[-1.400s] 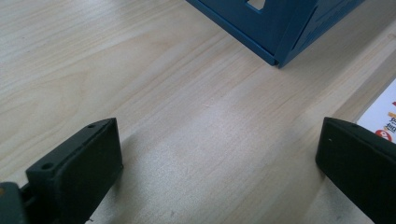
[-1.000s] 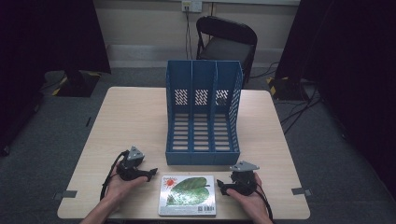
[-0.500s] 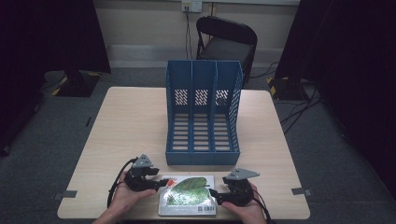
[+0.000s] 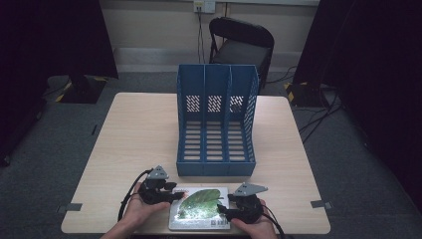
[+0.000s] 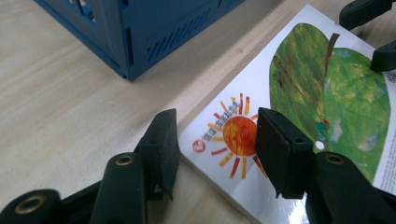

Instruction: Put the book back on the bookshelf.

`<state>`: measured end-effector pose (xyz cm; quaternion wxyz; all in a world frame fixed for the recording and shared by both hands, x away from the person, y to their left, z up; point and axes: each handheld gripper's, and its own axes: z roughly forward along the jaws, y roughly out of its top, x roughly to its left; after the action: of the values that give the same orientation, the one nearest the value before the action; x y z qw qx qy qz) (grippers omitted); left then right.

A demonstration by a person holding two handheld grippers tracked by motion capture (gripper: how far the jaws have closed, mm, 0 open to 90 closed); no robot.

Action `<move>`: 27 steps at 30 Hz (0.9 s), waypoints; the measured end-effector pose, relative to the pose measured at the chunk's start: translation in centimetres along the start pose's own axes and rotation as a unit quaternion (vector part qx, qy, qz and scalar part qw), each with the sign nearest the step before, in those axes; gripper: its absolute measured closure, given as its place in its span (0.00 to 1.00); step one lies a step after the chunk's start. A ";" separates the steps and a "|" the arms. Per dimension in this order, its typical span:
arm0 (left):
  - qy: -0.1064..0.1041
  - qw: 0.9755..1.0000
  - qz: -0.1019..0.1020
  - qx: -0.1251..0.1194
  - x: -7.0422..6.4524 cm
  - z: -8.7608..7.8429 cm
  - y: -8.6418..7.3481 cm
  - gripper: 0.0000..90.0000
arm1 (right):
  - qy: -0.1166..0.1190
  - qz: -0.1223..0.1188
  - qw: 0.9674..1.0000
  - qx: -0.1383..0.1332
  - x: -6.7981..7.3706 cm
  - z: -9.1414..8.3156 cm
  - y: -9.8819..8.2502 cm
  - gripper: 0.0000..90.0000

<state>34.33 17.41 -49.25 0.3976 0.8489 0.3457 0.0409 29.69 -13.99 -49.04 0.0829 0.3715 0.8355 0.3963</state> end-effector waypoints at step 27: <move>0.006 1.000 -0.025 0.012 1.1 -0.5 0.3 0.42 | 0.023 -0.060 0.997 0.047 2.7 0.2 -1.4 0.07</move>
<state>35.18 18.30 -48.89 0.3863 0.8443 0.3699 0.0322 27.10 -12.63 -49.73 0.0702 0.3154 0.8754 0.3596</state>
